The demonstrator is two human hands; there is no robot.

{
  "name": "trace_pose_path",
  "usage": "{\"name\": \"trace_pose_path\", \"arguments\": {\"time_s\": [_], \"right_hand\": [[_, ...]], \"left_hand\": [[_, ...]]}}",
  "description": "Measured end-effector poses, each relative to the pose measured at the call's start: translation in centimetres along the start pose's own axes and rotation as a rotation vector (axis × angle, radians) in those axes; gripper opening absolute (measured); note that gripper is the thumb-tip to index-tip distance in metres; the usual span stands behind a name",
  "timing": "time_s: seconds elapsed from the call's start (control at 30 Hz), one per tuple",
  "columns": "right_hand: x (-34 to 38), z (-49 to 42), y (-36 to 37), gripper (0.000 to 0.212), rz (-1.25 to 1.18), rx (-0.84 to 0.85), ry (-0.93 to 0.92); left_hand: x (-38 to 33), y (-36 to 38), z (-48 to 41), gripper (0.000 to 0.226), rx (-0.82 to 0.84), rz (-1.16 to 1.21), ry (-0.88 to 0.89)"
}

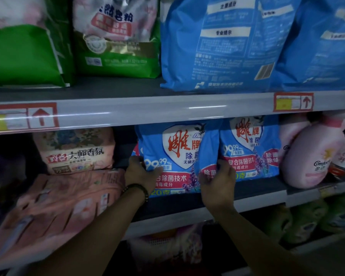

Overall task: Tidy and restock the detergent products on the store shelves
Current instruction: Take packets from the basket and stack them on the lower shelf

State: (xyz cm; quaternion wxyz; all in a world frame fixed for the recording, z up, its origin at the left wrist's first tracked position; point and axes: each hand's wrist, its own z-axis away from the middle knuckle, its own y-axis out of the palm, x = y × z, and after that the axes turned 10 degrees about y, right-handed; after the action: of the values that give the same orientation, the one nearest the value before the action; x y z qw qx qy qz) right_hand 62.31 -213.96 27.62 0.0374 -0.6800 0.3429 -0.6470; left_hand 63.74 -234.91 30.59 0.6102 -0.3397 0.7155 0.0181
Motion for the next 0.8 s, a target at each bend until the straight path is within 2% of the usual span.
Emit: {"name": "trace_pose_path", "arguments": {"time_s": [0.07,0.13,0.23,0.37,0.43,0.47,0.53,0.63,0.7,0.8], "right_hand": [[0.9,2.3,-0.1,0.069,-0.006,-0.034,-0.09],[1.9,4.7,0.2,0.074,0.025,-0.04,-0.167],[3.8,8.5,0.9,0.066,0.094,-0.01,-0.31],[6.7,14.8,2.6,0.048,0.128,0.262,-0.47],[7.7,17.3,4.0,0.046,0.155,0.373,-0.543],[8.1,18.3,4.8,0.05,0.196,0.419,-0.58],[8.5,19.7,6.3,0.071,0.318,0.516,-0.645],[9.0,20.9,8.7,0.098,0.56,0.598,-0.758],[9.2,21.2,10.3,0.106,0.691,0.576,-0.847],[9.4,22.1,12.6,0.104,0.801,0.57,-0.784]], "left_hand": [[-0.2,-1.0,1.0,0.046,-0.079,-0.002,0.07],[-0.3,-2.5,2.4,0.04,-0.072,0.043,0.107],[-0.2,-5.3,5.4,0.04,-0.043,0.143,0.138],[2.6,-10.4,10.3,0.033,-0.082,0.173,0.117],[4.9,-12.9,12.6,0.029,-0.103,0.194,0.052],[5.8,-14.1,13.7,0.031,-0.122,0.249,-0.011],[7.3,-15.9,15.7,0.034,-0.135,0.322,-0.127],[8.8,-18.2,17.9,0.025,-0.133,0.344,-0.199],[9.0,-19.4,18.8,0.019,-0.147,0.354,-0.253],[9.1,-20.9,19.6,0.013,-0.137,0.399,-0.314]]}}
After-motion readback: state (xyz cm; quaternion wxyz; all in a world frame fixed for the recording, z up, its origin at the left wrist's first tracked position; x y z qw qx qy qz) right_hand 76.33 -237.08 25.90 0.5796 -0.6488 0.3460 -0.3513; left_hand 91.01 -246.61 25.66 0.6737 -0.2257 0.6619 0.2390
